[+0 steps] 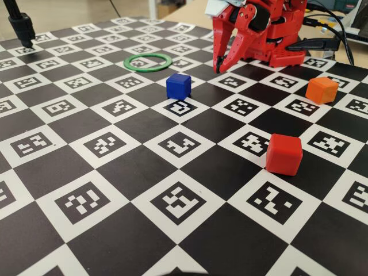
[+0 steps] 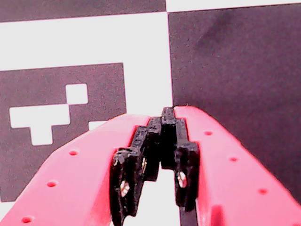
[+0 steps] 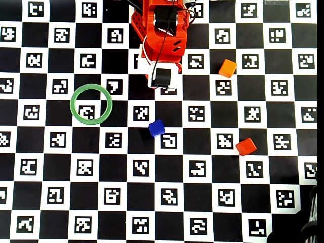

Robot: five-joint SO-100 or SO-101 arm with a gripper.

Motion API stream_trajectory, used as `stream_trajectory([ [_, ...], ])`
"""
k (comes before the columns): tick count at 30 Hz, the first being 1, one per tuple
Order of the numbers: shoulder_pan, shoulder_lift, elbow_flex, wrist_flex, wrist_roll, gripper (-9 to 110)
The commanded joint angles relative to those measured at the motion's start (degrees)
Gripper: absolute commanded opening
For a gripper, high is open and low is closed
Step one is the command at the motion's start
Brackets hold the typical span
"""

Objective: Grab the red cube then put it in the green circle then put the blue cube on top and finally the orange cube on top

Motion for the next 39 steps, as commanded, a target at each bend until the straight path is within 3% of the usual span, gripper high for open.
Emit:
stream_trajectory([
  [1, -0.4, 2.9, 2.9, 3.8, 0.4, -5],
  [8, -2.0, 2.9, 2.6, 3.4, -0.5, -5],
  [14, -4.2, -8.5, -8.4, -2.0, 9.3, -5],
  [31, -12.2, -51.9, -61.4, 15.8, 57.2, -4],
  [39, -15.6, -64.4, -79.5, 23.6, 69.3, -3],
])
